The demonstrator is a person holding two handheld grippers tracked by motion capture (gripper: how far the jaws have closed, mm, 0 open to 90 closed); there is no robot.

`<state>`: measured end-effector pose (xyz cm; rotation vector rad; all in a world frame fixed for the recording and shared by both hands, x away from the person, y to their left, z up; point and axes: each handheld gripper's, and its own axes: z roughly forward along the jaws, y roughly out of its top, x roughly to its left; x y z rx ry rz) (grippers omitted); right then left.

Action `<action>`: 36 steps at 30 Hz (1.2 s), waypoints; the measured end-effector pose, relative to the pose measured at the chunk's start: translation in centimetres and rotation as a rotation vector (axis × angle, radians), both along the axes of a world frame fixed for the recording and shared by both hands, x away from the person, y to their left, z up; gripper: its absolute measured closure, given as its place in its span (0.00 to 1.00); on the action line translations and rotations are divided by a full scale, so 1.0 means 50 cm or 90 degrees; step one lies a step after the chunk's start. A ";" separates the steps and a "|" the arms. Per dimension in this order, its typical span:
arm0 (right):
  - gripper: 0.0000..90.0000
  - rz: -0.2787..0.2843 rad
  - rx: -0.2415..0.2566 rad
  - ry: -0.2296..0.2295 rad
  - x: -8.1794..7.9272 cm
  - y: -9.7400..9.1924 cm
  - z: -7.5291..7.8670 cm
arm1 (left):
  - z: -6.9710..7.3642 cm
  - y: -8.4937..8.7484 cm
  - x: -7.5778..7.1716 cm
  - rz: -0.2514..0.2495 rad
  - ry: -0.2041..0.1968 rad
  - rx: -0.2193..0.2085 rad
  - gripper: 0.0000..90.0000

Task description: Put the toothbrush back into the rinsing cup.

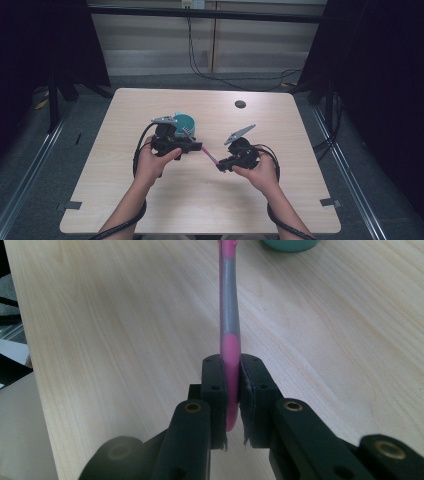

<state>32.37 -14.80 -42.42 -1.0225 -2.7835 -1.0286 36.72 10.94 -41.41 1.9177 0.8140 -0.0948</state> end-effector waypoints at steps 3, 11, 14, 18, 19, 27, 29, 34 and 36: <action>0.91 0.000 0.005 0.000 0.000 0.004 0.000 | 0.000 0.001 0.000 0.008 0.001 -0.014 0.65; 0.91 0.001 0.008 -0.004 0.000 0.013 -0.002 | -0.001 0.003 0.000 0.018 0.005 -0.023 0.71; 0.91 -0.001 0.005 -0.004 0.000 0.013 -0.003 | -0.004 0.003 0.001 0.017 0.014 -0.033 0.73; 0.91 -0.010 0.003 0.003 -0.001 0.015 -0.005 | -0.006 -0.001 0.001 0.018 0.023 -0.047 0.76; 0.91 -0.010 0.004 0.004 -0.001 0.015 -0.007 | -0.006 -0.002 0.001 0.019 0.024 -0.050 0.78; 0.91 -0.007 0.019 0.008 -0.002 0.023 -0.020 | 0.002 -0.006 -0.001 0.027 0.040 -0.071 0.87; 0.91 -0.007 0.019 0.009 -0.001 0.025 -0.021 | 0.003 -0.007 -0.001 0.024 0.047 -0.079 0.89; 0.90 -0.006 0.024 0.008 0.000 0.030 -0.023 | 0.003 -0.007 -0.001 0.027 0.055 -0.094 0.92; 0.90 -0.005 0.024 0.008 -0.001 0.033 -0.024 | 0.003 -0.008 -0.003 0.029 0.056 -0.093 0.92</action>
